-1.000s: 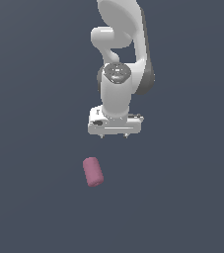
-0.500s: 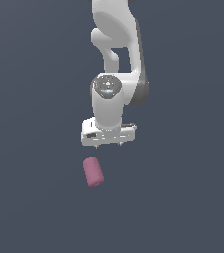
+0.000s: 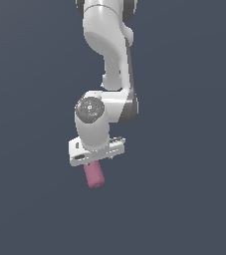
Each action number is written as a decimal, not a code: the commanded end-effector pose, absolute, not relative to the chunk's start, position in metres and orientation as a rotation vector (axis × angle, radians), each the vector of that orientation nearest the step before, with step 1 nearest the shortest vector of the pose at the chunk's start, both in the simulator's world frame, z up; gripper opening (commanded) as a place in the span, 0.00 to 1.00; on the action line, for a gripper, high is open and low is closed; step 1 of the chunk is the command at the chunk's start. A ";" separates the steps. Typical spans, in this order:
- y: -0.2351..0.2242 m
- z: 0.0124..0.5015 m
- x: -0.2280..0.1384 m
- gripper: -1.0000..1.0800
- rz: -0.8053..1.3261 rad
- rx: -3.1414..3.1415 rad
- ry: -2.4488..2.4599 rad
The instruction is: Pick up the object and move it to a goal position.
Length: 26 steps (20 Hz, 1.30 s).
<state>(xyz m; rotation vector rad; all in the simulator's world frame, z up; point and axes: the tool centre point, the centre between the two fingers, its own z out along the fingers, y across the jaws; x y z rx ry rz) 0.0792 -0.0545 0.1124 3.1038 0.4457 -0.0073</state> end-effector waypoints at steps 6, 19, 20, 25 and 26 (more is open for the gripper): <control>-0.076 0.096 0.097 0.96 -0.002 3.090 0.558; -0.083 0.082 0.101 0.96 -0.001 3.086 0.585; -0.083 0.077 0.101 0.96 -0.001 3.086 0.585; -0.083 0.050 0.101 0.96 0.000 3.086 0.589; -0.083 0.046 0.100 0.96 0.000 3.086 0.589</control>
